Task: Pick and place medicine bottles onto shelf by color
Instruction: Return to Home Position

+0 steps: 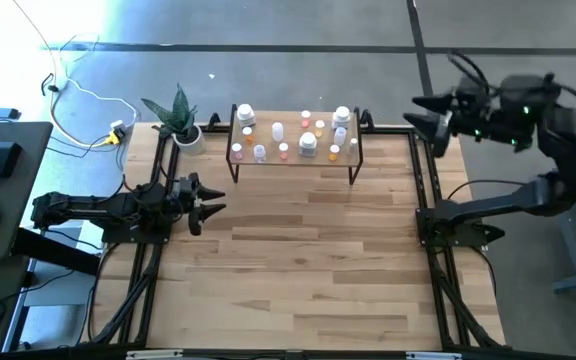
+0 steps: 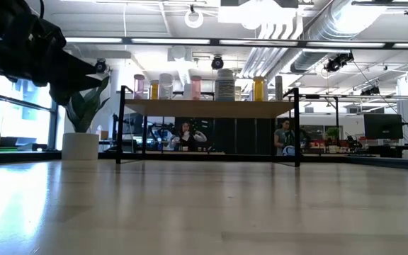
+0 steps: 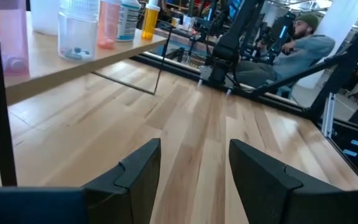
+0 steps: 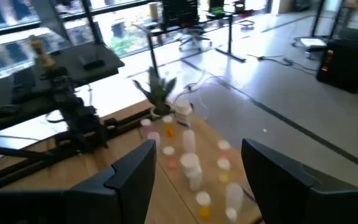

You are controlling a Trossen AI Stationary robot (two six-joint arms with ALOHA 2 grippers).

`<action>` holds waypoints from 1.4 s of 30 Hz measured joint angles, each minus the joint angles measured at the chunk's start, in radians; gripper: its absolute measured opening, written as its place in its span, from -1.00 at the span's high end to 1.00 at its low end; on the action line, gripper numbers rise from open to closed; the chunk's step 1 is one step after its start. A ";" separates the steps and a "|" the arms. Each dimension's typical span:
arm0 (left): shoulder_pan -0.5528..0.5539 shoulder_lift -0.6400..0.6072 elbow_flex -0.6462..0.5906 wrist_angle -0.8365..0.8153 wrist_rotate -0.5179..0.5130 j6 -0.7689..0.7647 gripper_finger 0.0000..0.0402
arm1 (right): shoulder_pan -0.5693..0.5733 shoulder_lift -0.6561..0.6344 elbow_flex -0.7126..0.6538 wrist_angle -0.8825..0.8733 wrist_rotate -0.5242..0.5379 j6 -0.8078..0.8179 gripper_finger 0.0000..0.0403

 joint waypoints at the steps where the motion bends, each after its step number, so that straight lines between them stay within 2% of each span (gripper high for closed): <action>1: 0.000 0.000 0.000 0.000 -0.004 0.000 0.10 | 0.014 -0.038 -0.055 0.013 0.034 0.014 -0.13; 5: 0.000 0.000 0.000 0.000 -0.006 0.000 0.10 | 0.060 -0.198 -0.310 0.089 0.107 0.084 -0.13; 11: 0.000 0.000 0.001 0.000 -0.006 0.000 0.10 | 0.117 -0.415 -0.662 0.269 0.071 0.150 -0.13; 23: 0.000 0.000 0.002 0.000 -0.009 0.000 0.10 | 0.173 -0.695 -1.179 0.528 0.068 0.152 -0.13; 31: 0.000 0.000 0.002 0.000 -0.009 0.000 0.10 | 0.193 -0.791 -1.461 0.742 0.061 0.175 -0.13; 42: 0.000 0.000 0.002 0.000 -0.009 0.000 0.10 | 0.222 -0.883 -1.658 0.958 0.049 0.124 -0.13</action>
